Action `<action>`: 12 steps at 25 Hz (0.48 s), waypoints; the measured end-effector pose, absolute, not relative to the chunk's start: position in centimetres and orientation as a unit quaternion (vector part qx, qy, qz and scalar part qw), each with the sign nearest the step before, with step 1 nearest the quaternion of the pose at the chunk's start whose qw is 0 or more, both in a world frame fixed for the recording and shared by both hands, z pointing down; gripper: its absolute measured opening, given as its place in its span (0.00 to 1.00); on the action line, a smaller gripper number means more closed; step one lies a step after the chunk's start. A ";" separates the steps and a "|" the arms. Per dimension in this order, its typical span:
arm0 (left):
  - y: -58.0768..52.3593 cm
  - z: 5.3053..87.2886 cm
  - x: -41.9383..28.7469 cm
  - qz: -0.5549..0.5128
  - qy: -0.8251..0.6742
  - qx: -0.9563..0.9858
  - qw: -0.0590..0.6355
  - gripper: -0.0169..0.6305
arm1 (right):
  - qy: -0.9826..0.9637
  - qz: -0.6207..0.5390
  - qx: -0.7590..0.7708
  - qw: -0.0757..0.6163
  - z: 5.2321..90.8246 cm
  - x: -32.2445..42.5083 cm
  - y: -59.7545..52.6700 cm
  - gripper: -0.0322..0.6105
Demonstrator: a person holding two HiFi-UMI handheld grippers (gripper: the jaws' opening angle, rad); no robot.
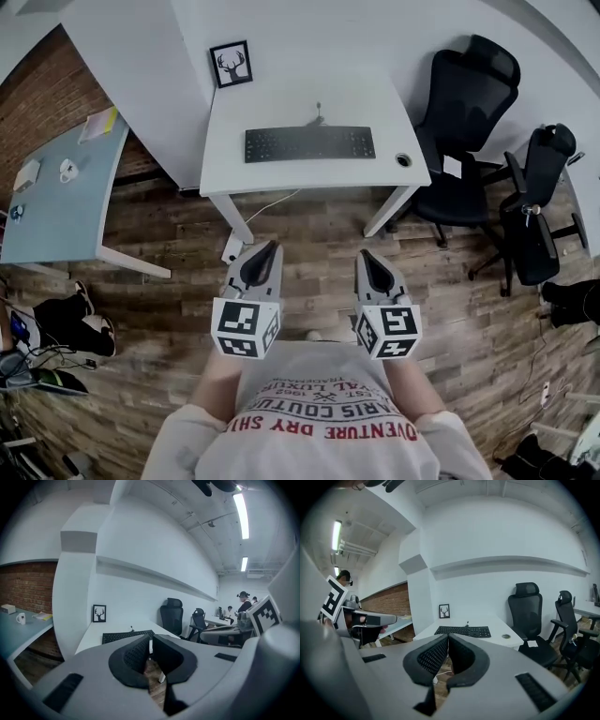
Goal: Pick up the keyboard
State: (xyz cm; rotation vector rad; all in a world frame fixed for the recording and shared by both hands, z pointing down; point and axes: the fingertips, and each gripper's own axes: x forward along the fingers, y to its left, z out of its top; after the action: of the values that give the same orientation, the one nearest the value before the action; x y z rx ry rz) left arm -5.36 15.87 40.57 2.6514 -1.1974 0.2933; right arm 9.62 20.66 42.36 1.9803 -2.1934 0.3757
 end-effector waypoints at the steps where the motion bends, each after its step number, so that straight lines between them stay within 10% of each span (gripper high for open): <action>1: 15.3 40.7 -4.9 0.100 -0.412 0.899 0.111 0.09 | -0.738 0.128 0.658 0.083 42.4 10.2 19.9 0.09; 12: 9.6 42.9 -3.6 0.122 -0.434 0.883 0.131 0.09 | -0.763 0.153 0.620 0.101 44.5 11.5 13.6 0.09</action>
State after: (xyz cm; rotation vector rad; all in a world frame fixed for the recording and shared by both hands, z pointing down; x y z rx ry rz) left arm -3.59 9.64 42.94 2.5648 -1.2602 0.3549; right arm 11.49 13.63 44.54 1.8323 -2.2535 0.4535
